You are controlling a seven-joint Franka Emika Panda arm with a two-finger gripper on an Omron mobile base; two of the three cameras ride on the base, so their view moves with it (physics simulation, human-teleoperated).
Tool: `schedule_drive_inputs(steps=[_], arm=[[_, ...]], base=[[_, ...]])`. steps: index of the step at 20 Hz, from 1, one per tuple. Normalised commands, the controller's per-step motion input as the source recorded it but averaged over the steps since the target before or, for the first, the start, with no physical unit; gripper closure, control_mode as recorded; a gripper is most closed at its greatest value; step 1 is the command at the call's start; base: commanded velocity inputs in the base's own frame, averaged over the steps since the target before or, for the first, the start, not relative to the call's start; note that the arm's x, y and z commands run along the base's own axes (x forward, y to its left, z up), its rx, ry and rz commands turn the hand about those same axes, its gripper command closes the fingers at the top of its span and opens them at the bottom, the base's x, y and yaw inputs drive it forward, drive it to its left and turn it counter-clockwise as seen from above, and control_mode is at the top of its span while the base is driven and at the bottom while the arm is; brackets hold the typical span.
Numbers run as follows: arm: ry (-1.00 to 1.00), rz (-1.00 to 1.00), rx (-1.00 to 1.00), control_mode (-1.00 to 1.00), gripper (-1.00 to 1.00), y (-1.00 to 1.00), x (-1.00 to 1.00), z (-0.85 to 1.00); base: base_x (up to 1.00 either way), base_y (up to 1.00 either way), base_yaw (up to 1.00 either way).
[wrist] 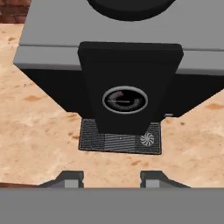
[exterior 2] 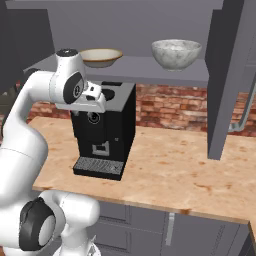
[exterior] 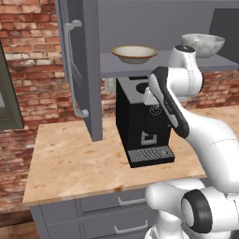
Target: Pick up the bowls from the cabinet and place each bowl in front of a stool on the dining counter.
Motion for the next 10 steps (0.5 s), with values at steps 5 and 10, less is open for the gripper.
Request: schedule_drive_inputs(steps=[5,10], arm=[[-0.01,0.04,-0.01,-1.00,-1.00,0.02,-0.05,0.02],[-0.21,0.09,-0.19,-1.00,-1.00,0.21,-0.32,0.30]], base=[[0.00,0.00,0.00],[0.00,0.00,0.00]])
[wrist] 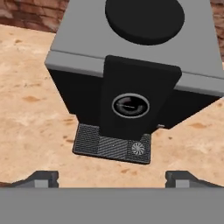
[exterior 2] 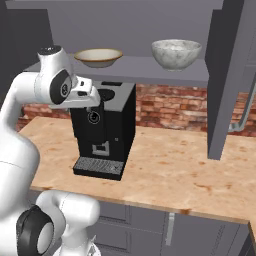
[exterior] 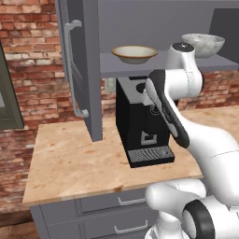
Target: Pick up the bowls from the cabinet and place each bowl in front of a stool on the dining counter.
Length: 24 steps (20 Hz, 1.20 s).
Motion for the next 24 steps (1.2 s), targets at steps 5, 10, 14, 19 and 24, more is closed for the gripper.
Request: schedule_drive_inputs(steps=[5,10,14,19,24], arm=[[-0.17,0.00,-0.25,-1.00,-1.00,0.00,-0.25,0.29],[-0.20,0.05,-0.19,-1.00,-1.00,0.00,-0.12,0.52],[-0.06,0.06,-0.24,-1.00,-1.00,0.00,-0.08,0.72],[0.01,0.06,-0.25,-1.00,-1.00,0.09,0.00,0.47],[0.00,0.06,-0.29,-1.00,-1.00,0.08,0.00,0.29]], base=[[0.00,0.00,0.00],[0.00,0.00,0.00],[0.00,0.00,0.00],[0.00,0.00,0.00],[0.00,0.00,0.00]])
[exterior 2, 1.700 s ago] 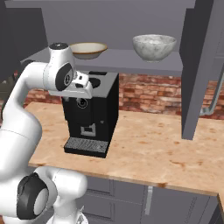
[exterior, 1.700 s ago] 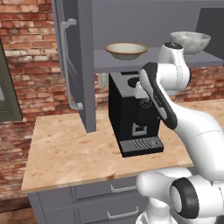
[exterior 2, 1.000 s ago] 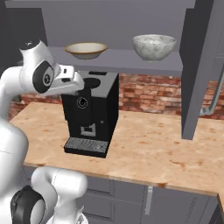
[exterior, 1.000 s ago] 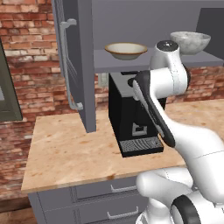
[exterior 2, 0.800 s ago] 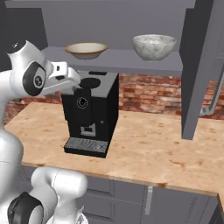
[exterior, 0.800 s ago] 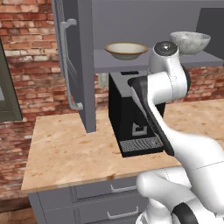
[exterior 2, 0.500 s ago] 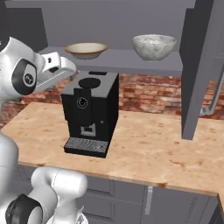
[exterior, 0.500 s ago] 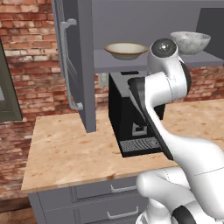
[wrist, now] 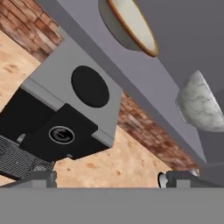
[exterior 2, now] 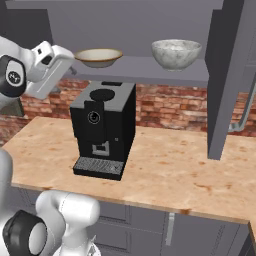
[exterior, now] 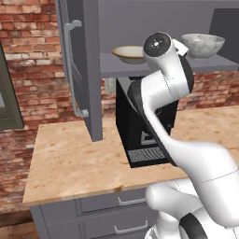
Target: Pick up the bowls from the cabinet and place each bowl in front of a stool on the dining counter.
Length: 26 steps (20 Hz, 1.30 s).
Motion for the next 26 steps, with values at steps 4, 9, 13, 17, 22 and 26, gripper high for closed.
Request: schedule_drive_inputs(steps=[4,9,13,17,22,26], arm=[[0.03,0.04,-0.13,-1.00,-1.00,-0.04,0.08,0.06],[0.04,0.00,0.00,-1.00,-1.00,0.04,0.11,0.00],[0.06,0.00,0.00,-1.00,-1.00,0.19,0.28,0.06],[0.08,0.00,0.00,-1.00,-1.00,0.16,0.27,0.06],[0.11,0.00,0.00,-1.00,-1.00,0.05,0.39,0.05],[0.06,0.03,0.00,-1.00,-1.00,0.00,0.56,0.00]], base=[[0.00,0.00,0.00],[0.00,0.00,0.00],[0.00,0.00,0.00],[0.00,0.00,0.00],[0.00,0.00,0.00],[0.00,0.00,0.00]])
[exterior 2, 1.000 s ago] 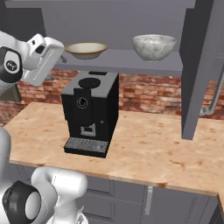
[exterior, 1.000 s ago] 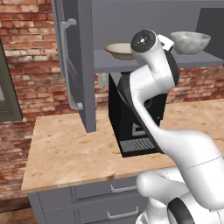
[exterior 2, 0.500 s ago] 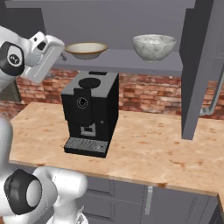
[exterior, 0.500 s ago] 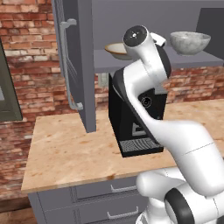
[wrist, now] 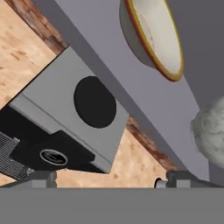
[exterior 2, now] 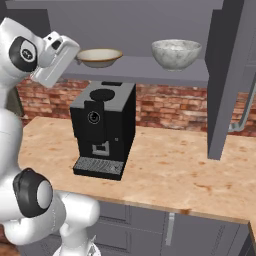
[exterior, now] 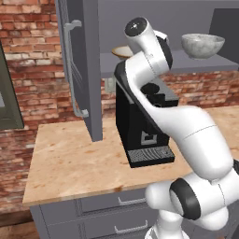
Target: Pick up the bowls from the cabinet and place each bowl in front of a stool on the dining counter.
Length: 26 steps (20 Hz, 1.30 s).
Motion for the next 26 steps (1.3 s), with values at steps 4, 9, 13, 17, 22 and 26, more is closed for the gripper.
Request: schedule_drive_inputs(steps=[4,9,13,17,22,26], arm=[[0.00,0.13,0.00,-1.00,-1.00,0.00,0.61,0.00],[-0.01,0.15,0.00,-1.00,-1.00,0.00,0.45,0.00],[0.00,0.08,0.00,-1.00,-1.00,0.00,0.33,0.00],[0.01,0.04,-0.02,-1.00,-1.00,0.00,0.23,0.00],[0.00,0.05,0.00,-1.00,-1.00,0.00,0.26,-0.06],[0.00,0.07,0.00,-1.00,-1.00,0.01,0.28,-0.16]], base=[[0.00,0.00,0.00],[0.00,0.00,0.00],[0.00,0.00,0.00],[0.00,0.00,0.00],[0.00,0.00,0.00],[0.00,0.00,0.00]])
